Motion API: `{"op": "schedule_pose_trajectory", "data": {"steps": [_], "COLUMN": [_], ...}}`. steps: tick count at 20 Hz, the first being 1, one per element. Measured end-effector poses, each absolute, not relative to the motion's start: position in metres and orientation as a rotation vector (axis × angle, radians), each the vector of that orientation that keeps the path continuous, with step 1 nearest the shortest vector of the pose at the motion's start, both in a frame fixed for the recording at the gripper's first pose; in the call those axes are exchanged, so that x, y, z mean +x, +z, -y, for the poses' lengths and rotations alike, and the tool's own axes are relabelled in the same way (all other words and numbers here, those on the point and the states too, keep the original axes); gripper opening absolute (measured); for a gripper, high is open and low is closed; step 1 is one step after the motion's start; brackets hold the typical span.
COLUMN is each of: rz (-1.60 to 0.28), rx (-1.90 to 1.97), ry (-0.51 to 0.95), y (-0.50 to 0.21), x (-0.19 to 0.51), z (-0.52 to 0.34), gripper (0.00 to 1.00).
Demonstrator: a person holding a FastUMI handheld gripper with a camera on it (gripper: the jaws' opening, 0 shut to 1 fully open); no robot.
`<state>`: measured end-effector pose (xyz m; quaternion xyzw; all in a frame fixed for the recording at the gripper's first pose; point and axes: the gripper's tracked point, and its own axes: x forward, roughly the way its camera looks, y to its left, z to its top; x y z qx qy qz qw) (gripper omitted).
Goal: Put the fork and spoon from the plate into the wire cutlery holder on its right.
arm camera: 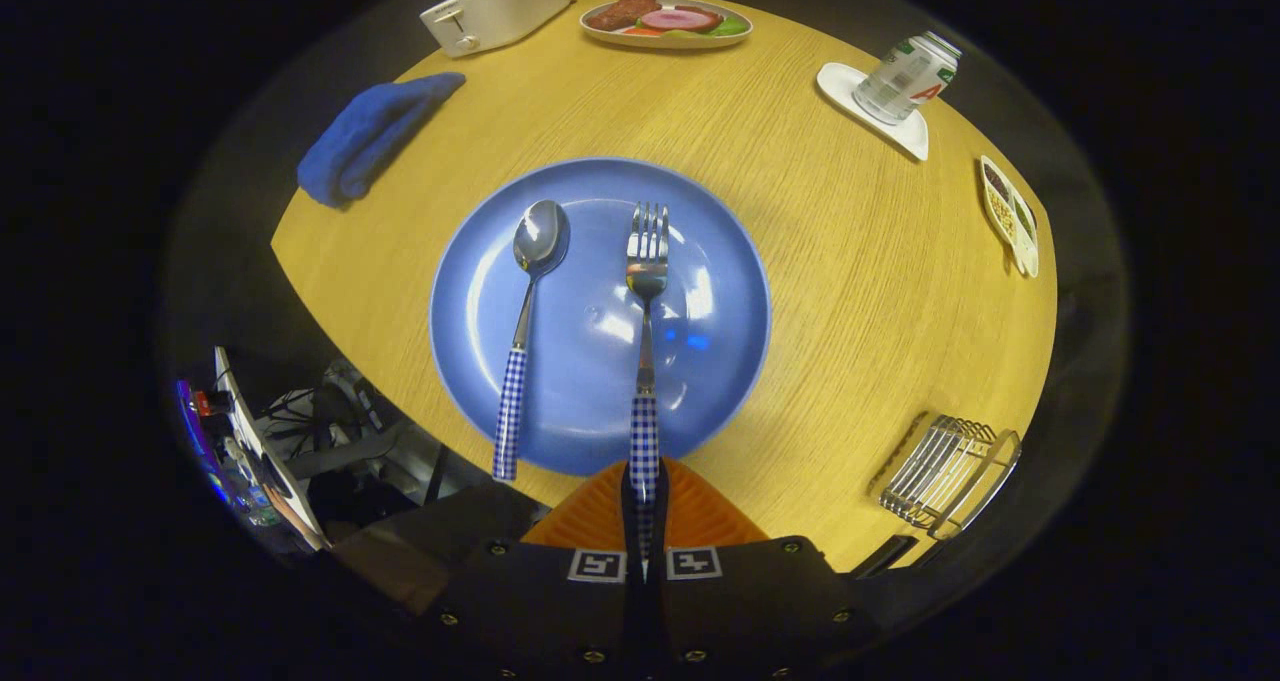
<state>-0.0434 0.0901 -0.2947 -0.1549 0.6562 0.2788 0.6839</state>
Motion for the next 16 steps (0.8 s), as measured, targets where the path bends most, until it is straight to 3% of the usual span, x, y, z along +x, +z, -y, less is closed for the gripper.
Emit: {"op": "schedule_pose_trajectory", "data": {"steps": [16], "rz": [-1.447], "rx": [-0.389], "ry": [0.568], "y": [-0.248], "x": [-0.067], "z": [0.027], "gripper": [0.01]}}
